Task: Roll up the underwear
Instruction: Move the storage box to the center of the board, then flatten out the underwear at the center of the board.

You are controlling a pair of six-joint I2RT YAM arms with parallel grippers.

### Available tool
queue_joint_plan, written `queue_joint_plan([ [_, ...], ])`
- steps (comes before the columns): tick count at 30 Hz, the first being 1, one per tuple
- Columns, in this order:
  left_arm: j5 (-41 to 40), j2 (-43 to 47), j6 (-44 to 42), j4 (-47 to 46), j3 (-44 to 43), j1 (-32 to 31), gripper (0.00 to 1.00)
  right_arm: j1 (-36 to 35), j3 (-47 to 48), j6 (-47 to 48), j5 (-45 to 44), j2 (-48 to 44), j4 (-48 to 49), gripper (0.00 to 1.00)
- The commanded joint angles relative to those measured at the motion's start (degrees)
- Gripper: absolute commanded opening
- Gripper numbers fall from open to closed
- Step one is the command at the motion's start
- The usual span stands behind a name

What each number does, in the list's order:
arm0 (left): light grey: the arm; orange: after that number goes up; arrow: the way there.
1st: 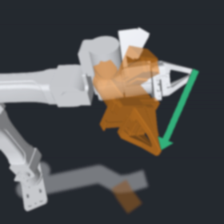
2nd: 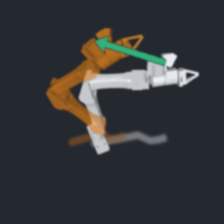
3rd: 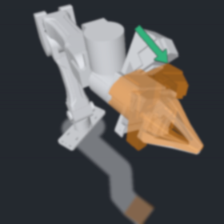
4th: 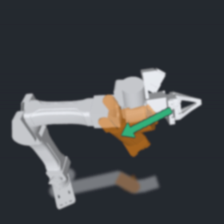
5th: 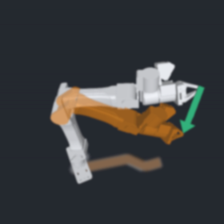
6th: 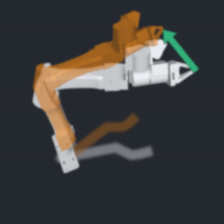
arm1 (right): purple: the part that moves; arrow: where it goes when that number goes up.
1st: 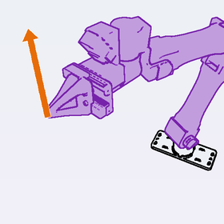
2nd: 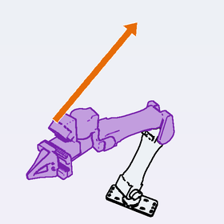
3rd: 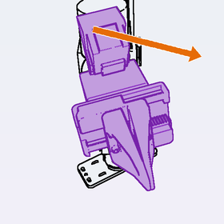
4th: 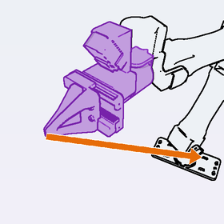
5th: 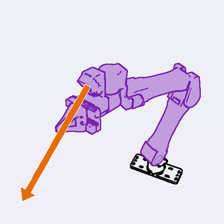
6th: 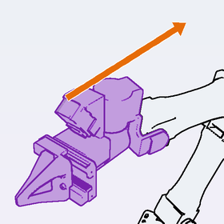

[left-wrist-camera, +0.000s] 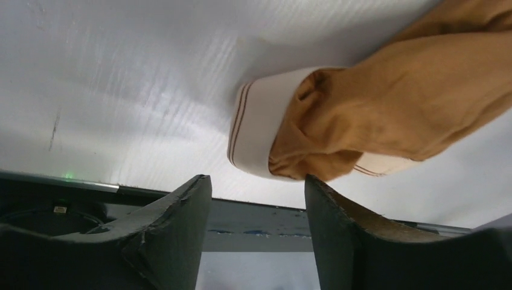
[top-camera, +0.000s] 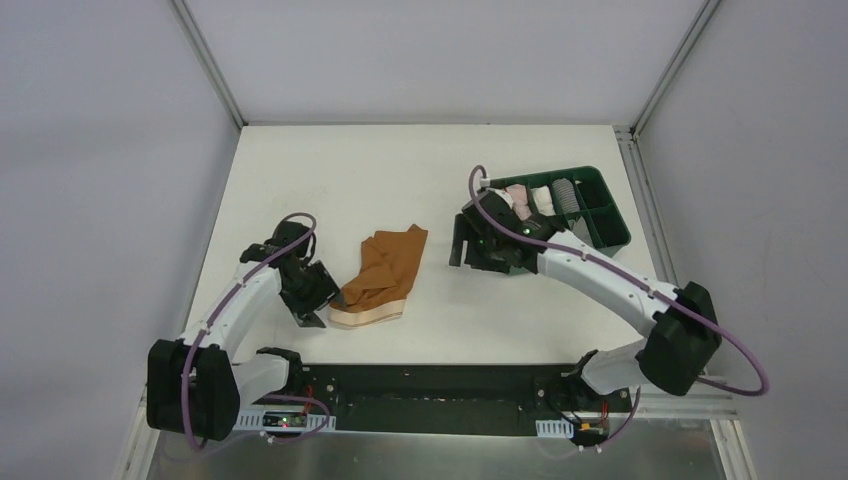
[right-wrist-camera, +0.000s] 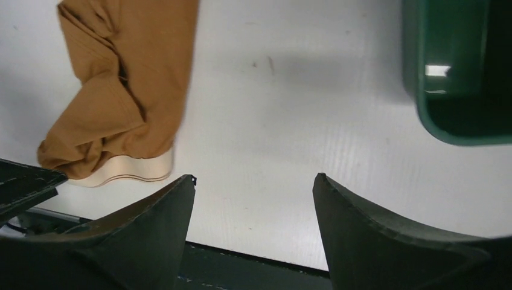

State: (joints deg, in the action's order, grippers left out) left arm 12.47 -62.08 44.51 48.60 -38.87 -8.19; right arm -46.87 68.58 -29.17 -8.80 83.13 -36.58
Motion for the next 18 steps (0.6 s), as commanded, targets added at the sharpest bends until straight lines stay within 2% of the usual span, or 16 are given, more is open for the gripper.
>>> queue_joint_plan([
  [1,-4.0,-2.5,1.5,-5.0,1.6,0.1,0.53,0.8,-6.5,-3.2,-6.6,-7.8,1.6,0.75],
  [3,-6.0,-3.7,0.3,-5.5,0.5,0.4,0.35,0.9,-8.3,-4.1,-8.6,-10.4,0.6,0.75],
  [5,-7.8,-4.5,-1.4,-3.2,-3.0,0.8,0.1,1.1,-9.4,-4.6,-11.0,-12.9,-0.4,0.75],
  [6,-9.2,-4.0,-2.3,-1.3,-5.3,1.0,0.02,1.2,-9.7,-4.6,-11.8,-14.0,-1.0,0.75],
  [10,-8.8,-1.0,-10.1,3.5,-17.3,1.2,0.0,2.4,-10.1,-4.5,-12.9,-18.3,-2.5,0.75],
  [14,7.6,-4.1,-12.6,5.5,-25.2,0.8,0.0,4.0,-10.6,-5.4,-14.3,-22.5,-2.6,0.75],
  [16,11.6,-6.9,-10.0,5.4,-25.7,-4.2,0.0,4.6,-10.9,-5.7,-15.9,-24.3,-2.7,0.75],
  [18,8.6,-9.0,-5.9,4.1,-25.9,-13.5,0.0,5.3,-11.3,-6.3,-17.6,-26.2,-3.0,0.75],
])
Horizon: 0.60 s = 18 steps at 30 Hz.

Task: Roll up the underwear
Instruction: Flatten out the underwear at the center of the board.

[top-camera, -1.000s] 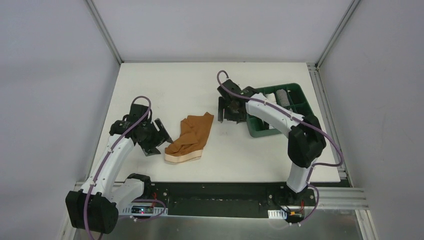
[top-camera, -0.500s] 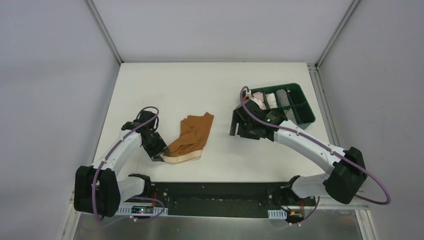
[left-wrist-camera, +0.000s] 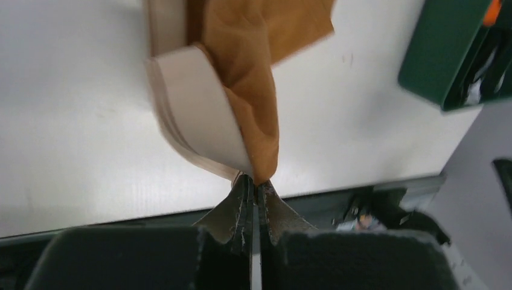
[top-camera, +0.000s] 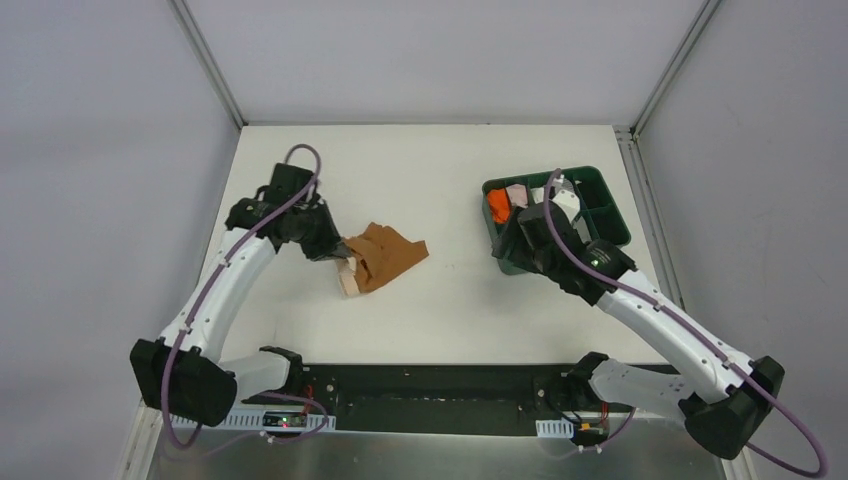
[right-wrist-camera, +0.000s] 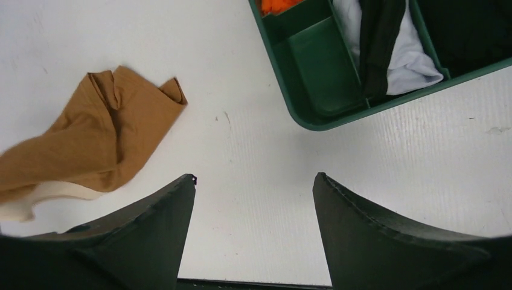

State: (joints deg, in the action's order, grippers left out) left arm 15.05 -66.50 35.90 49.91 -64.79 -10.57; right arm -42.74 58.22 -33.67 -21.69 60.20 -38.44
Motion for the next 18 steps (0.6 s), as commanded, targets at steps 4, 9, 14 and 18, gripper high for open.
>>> queue_joint_plan([
  [4,7.2,-9.3,16.0,-7.8,2.9,-29.3,0.0,2.7,-3.0,-3.2,-5.3,-6.6,-1.8,0.75],
  [9,9.9,-15.0,18.3,-8.4,-1.2,-39.0,0.61,3.5,-5.5,-4.9,-4.4,-9.7,-3.7,0.76],
  [14,4.2,-8.2,13.8,-1.2,-5.0,-34.1,0.99,3.4,-8.7,-7.4,1.6,-10.4,-3.2,0.77],
  [18,1.6,-3.2,10.8,1.0,0.8,-21.9,0.75,2.9,-13.9,-12.5,7.8,-11.0,2.0,0.77],
])
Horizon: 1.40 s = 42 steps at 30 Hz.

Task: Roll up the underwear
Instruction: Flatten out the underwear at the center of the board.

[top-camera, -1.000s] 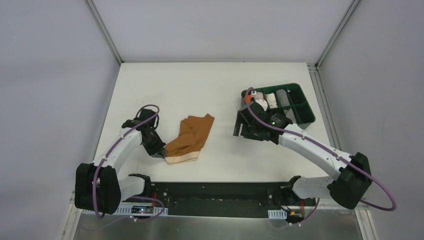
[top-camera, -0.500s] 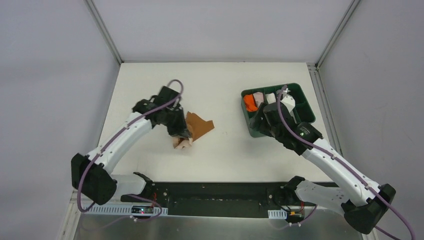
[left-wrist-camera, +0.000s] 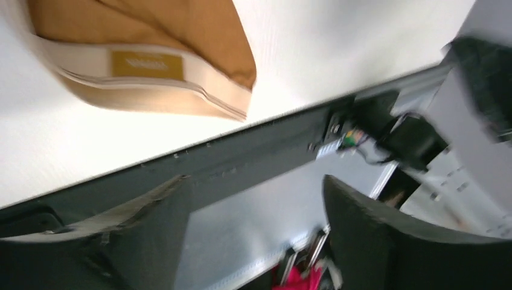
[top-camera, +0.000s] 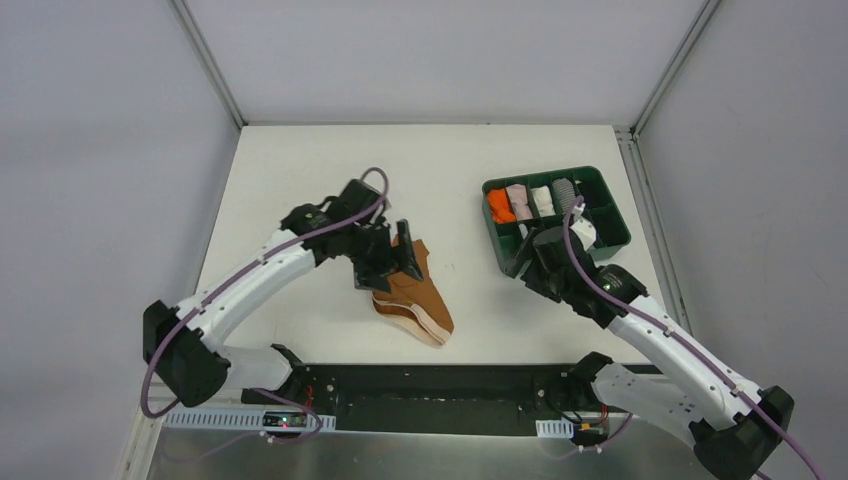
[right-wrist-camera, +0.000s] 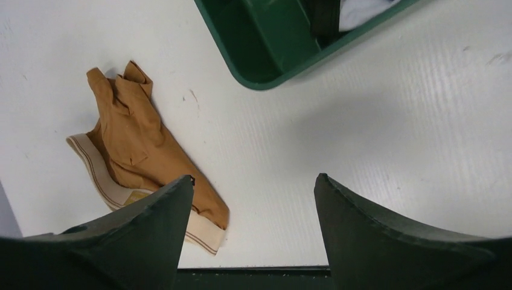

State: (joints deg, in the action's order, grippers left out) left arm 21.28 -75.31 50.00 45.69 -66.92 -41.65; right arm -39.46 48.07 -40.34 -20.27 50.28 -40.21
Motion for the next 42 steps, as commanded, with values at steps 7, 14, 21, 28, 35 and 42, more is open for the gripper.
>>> queue_joint_plan([
  [7,-12.1,0.7,-7.6,4.7,5.8,19.4,0.78,-4.9,-12.1,-25.6,12.5,0.9,11.5,0.8],
  [14,-11.2,-13.5,-7.8,0.8,2.0,21.8,0.86,-10.0,-20.6,-42.8,15.6,1.2,21.3,0.79],
  [21,-10.5,-20.8,-7.5,-2.1,-1.5,22.9,0.81,-10.9,-24.9,-49.7,16.9,0.5,29.5,0.8],
  [28,-11.4,-24.4,-7.7,-2.4,-1.5,23.6,0.5,-11.1,-25.2,-52.6,17.7,0.7,27.6,0.8],
  [35,-11.9,-19.1,-9.3,-1.8,3.2,26.0,0.0,-13.2,-26.9,-59.2,22.4,6.3,34.3,0.81],
  [42,-10.8,-12.9,-9.1,-1.8,8.0,27.1,0.0,-19.2,-28.8,-65.3,23.8,17.9,47.9,0.73],
])
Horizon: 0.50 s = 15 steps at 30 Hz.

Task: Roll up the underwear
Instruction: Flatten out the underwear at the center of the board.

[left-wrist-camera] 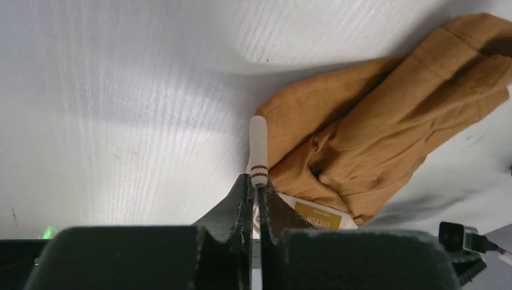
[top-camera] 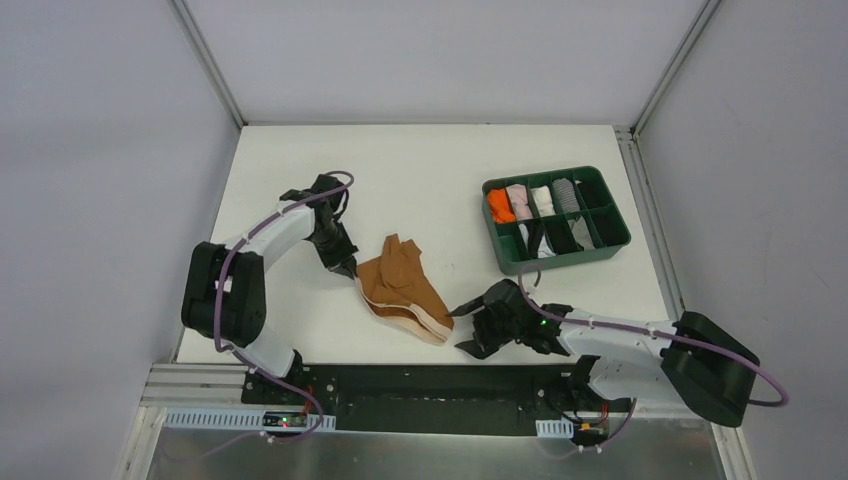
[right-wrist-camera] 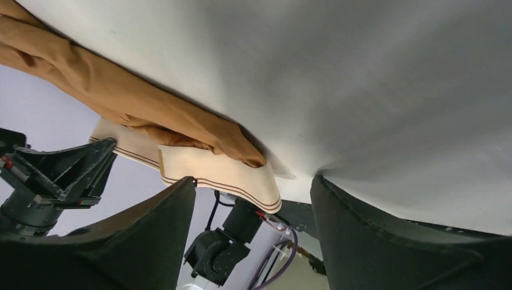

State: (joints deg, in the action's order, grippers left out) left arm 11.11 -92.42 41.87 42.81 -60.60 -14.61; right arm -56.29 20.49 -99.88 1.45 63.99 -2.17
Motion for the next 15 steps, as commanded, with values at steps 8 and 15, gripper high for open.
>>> queue_joint_plan([
  [8,0.0,7.5,0.3,1.1,3.5,0.0,0.0,-4.5,-2.0,-8.1,0.6,9.6,14.1,0.36],
  [15,-1.1,8.5,-1.1,3.0,0.6,0.7,0.0,-2.0,1.1,-0.3,-5.1,2.3,6.9,0.0],
])
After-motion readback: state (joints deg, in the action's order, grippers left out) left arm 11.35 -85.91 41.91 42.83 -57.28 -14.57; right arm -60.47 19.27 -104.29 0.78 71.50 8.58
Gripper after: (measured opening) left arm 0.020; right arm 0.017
